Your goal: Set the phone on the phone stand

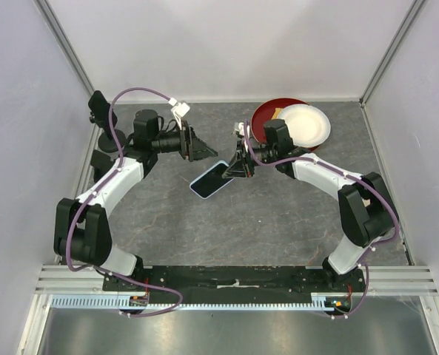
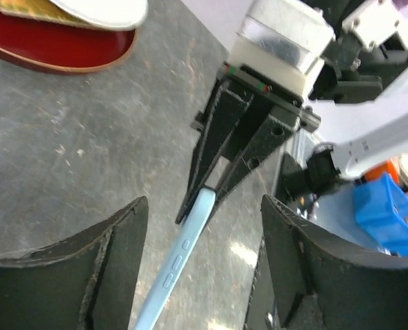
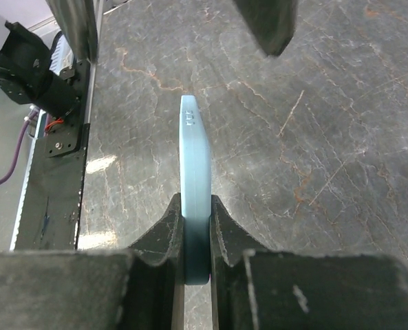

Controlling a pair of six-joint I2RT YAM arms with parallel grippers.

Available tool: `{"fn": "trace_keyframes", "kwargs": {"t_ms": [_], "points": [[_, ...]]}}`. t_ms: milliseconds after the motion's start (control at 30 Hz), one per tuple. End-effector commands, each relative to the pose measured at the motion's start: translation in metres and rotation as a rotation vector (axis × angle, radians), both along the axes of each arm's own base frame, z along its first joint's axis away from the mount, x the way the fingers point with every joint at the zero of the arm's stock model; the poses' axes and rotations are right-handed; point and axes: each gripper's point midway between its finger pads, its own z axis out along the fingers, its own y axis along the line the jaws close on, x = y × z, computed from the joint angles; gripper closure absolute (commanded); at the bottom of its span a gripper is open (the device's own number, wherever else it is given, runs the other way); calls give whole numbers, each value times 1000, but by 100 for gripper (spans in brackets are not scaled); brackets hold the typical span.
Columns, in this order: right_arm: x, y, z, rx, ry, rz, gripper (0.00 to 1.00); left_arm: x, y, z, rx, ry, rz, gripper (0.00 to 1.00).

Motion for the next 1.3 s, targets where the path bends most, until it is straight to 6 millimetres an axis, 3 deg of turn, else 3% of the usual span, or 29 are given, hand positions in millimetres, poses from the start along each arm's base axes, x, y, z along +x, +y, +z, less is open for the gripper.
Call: {"fn": "trace_keyframes", "kwargs": {"t_ms": [0, 267, 400, 533, 600, 700, 733, 767, 800, 833, 900, 933, 1000, 1067, 1100, 1133, 1267], "points": [[-7, 3, 55, 103, -150, 100, 100, -29, -16, -11, 53, -9, -198, 29], [-9, -4, 59, 94, -179, 99, 100, -51, -29, -23, 101, -13, -320, 25], [-14, -7, 60, 86, -175, 103, 100, -60, -38, -30, 111, -5, -376, 33], [-13, -7, 61, 83, -173, 99, 100, -62, -42, -37, 145, 27, -394, 59], [-13, -6, 60, 84, -162, 105, 100, -61, -42, -37, 148, 27, -391, 64], [-13, -5, 61, 87, -158, 112, 100, -57, -41, -37, 162, 14, -375, 81], [-13, -6, 61, 86, -160, 110, 100, -56, -41, -36, 166, 4, -368, 93], [-11, -6, 60, 83, -163, 103, 99, -55, -41, -34, 171, -8, -362, 97], [-11, -5, 60, 82, -165, 101, 93, -53, -40, -33, 181, -24, -348, 98], [-10, -4, 61, 85, -163, 97, 76, -52, -39, -33, 186, -32, -338, 98], [-8, -2, 59, 85, -153, 92, 57, -47, -39, -18, 176, -100, -294, 98], [-8, 0, 58, 86, -152, 91, 42, -48, -37, -18, 170, -114, -278, 98], [-3, 5, 57, 87, -145, 64, 33, -41, -35, 11, 122, -222, -202, 98], [-3, 13, 62, 107, -149, 62, 25, -38, -27, 13, 109, -253, -122, 98], [-2, 15, 59, 109, -142, 49, 22, -37, -26, 39, 60, -348, -79, 98], [0, 21, 67, 138, -175, 42, 18, -39, -22, 34, 59, -353, -51, 98], [-2, 34, 79, 205, -135, 10, 13, -36, -9, 64, 17, -444, 101, 98]]}}
